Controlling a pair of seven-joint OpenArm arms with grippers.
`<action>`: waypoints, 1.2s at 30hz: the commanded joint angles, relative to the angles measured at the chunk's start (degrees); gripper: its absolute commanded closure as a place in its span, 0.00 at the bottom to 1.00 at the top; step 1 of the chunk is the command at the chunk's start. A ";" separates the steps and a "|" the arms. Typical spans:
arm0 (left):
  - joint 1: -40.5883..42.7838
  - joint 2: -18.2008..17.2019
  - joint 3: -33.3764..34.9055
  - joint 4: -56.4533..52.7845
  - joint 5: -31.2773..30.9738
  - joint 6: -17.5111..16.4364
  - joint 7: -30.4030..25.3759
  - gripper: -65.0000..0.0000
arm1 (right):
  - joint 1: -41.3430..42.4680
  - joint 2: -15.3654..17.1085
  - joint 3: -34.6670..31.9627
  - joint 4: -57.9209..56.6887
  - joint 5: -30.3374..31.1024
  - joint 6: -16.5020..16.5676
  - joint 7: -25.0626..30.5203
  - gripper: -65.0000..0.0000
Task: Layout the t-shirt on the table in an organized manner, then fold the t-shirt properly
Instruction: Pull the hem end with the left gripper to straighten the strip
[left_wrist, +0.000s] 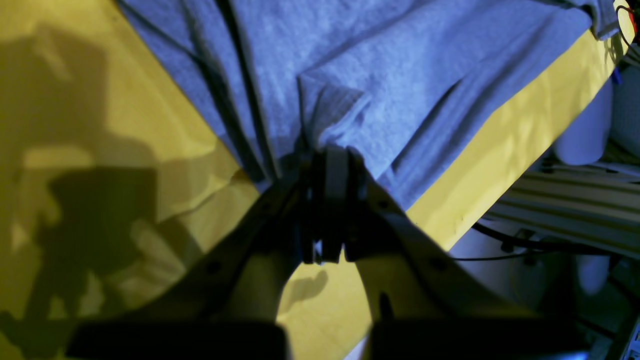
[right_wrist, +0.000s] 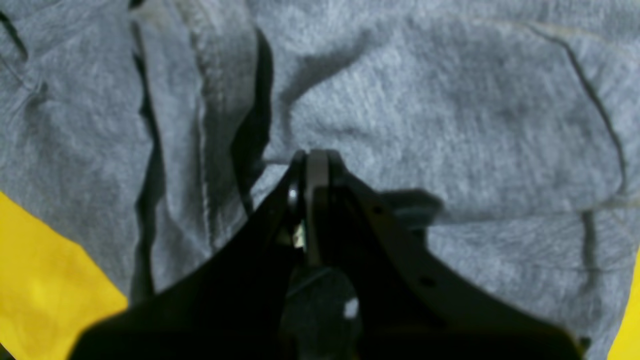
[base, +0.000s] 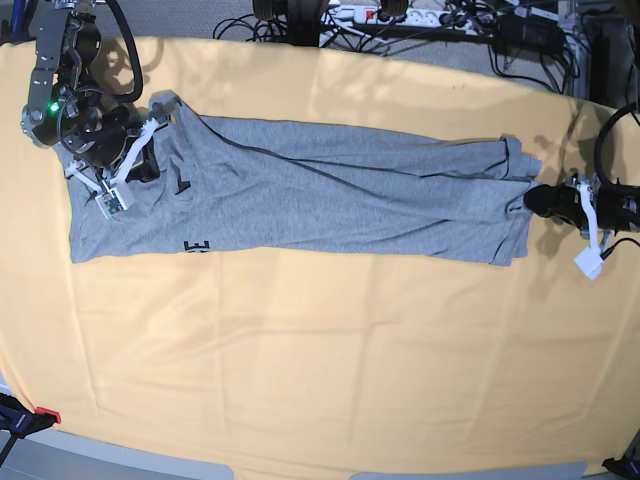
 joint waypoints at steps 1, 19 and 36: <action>-0.83 -1.62 -0.52 0.22 -0.61 -0.28 -0.40 0.96 | 0.55 0.79 0.37 0.87 -0.35 0.00 0.07 1.00; -1.18 -0.44 -21.42 0.04 2.82 2.01 -0.40 0.24 | 1.51 0.79 0.37 0.87 1.14 0.02 0.02 1.00; 7.15 19.08 -33.59 0.04 27.15 8.09 -6.91 0.24 | 1.53 0.79 0.35 0.87 1.16 1.33 0.48 1.00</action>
